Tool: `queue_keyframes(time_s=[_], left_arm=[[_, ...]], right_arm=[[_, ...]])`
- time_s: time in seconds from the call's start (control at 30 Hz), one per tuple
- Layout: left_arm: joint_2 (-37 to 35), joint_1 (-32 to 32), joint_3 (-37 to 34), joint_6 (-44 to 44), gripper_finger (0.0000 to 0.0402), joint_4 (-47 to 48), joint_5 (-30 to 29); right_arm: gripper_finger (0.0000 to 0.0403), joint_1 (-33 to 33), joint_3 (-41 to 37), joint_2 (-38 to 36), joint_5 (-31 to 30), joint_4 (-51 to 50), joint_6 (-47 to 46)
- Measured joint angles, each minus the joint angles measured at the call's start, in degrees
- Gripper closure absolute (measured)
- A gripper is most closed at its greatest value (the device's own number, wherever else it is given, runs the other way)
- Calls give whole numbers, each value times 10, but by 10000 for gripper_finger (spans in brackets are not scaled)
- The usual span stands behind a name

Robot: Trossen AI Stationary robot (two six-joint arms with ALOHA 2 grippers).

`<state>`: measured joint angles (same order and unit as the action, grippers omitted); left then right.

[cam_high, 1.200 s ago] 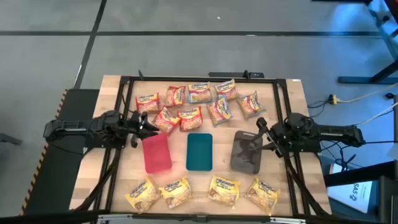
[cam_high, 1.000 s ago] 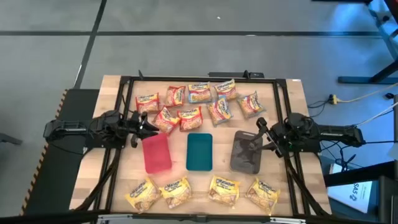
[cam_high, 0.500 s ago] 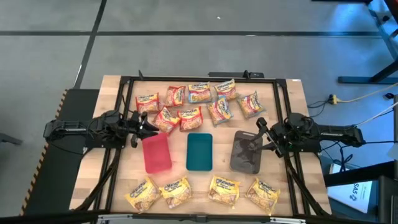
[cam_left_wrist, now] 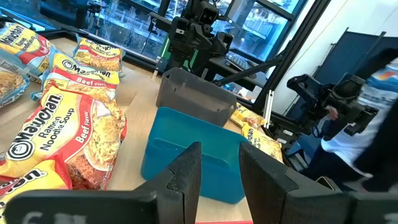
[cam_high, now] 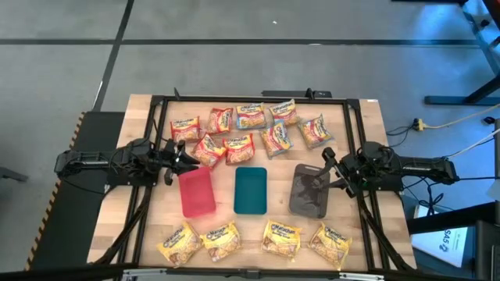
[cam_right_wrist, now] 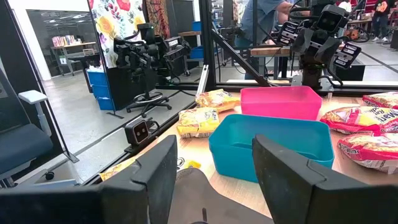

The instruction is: Sort Maruchan noodles

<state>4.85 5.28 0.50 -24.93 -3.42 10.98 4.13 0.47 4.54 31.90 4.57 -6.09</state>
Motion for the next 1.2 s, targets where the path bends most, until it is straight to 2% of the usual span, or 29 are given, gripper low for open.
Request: queue_keyframes(time_s=[0.4, 0.5, 0.7, 0.87, 1.0, 1.2], left_arm=[[0, 0, 0, 0, 299, 0, 0], [0, 0, 0, 0, 299, 0, 0], [0, 0, 0, 0, 299, 0, 0], [0, 0, 0, 0, 299, 0, 0], [0, 0, 0, 0, 299, 0, 0], [0, 0, 0, 0, 299, 0, 0]], right_arm=[[198, 0, 0, 0, 0, 0, 0], [198, 0, 0, 0, 0, 28, -2], [198, 0, 0, 0, 14, 85, -109], [198, 0, 0, 0, 18, 86, -191], [198, 0, 0, 6, -54, 85, -211], [198, 0, 0, 6, -235, 68, -211]])
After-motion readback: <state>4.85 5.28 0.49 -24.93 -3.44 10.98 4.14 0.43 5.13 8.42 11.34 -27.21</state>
